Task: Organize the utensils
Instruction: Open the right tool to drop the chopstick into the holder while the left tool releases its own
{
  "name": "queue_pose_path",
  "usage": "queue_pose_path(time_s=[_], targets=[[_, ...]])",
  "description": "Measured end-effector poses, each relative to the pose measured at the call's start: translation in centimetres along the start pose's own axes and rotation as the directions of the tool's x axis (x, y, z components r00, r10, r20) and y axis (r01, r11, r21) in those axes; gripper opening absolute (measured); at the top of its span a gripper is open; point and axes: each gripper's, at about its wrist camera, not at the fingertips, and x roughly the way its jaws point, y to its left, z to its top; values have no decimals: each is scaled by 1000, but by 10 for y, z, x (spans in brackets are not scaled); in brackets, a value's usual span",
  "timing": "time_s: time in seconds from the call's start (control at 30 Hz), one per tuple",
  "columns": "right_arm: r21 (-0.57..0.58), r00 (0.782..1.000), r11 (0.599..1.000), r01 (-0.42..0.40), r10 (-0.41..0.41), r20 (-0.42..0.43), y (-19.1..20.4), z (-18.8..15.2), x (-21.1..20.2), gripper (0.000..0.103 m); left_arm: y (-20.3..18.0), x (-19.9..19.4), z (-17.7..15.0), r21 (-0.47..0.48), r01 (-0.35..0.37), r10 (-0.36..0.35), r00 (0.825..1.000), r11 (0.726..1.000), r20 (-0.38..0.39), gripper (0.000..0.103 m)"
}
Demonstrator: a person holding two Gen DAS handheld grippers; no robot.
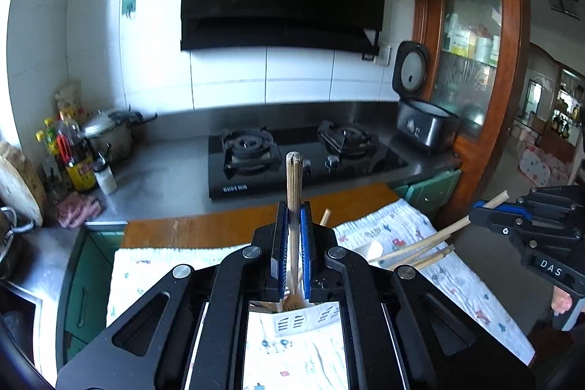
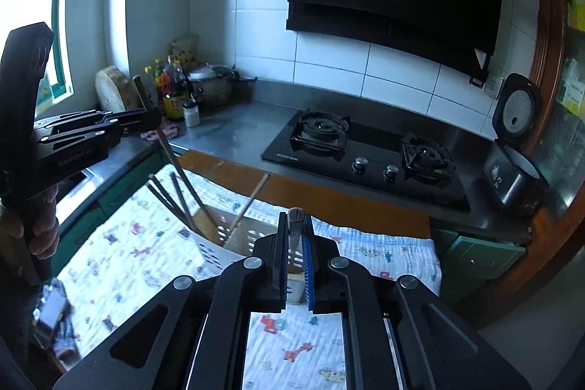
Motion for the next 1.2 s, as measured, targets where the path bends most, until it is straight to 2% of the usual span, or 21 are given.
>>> queue_pose_path(time_s=[0.5, 1.2], targets=[[-14, 993, 1000, 23, -24, -114, -3, -12, 53, 7, 10, 43, -28, -9, 2, -3, 995, 1000, -102, 5], [10, 991, 1000, 17, -16, -133, -10, -21, 63, 7, 5, 42, -31, 6, -7, 7, 994, 1000, -108, 7]])
